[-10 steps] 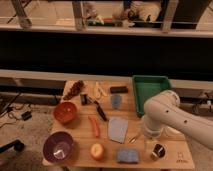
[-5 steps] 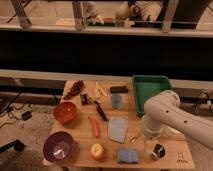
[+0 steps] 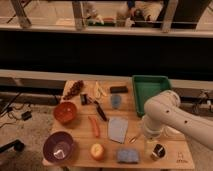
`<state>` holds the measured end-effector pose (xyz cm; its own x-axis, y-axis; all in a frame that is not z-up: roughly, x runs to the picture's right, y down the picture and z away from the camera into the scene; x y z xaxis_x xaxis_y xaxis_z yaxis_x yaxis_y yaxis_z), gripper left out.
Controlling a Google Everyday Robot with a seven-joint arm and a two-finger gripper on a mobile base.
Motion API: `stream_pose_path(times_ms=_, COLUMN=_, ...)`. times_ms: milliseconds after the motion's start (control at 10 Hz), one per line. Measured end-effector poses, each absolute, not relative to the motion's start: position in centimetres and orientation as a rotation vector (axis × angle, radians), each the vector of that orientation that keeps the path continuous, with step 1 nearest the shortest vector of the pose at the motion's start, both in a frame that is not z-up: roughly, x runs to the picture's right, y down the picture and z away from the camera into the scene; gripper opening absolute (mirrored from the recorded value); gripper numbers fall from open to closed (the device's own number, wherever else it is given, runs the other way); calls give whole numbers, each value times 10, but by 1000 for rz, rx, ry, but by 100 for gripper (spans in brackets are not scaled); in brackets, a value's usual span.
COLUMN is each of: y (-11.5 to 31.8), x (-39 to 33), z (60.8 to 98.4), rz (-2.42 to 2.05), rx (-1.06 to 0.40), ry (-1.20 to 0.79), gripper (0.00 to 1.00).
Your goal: Place sponge in plastic cup
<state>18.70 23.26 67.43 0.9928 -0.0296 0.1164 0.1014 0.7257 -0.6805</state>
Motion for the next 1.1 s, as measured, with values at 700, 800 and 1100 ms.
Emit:
stream_pose_path(times_ms=700, y=241, x=181, z=674, rz=-55, rx=-748, ry=-123, gripper=80)
stream_pose_path(times_ms=800, y=243, x=180, z=676, rz=-53, rx=-749, ry=-129, gripper=80)
stream_pose_path(times_ms=1100, y=252, x=176, z=681, rz=-48, rx=-755, ry=-138, gripper=80)
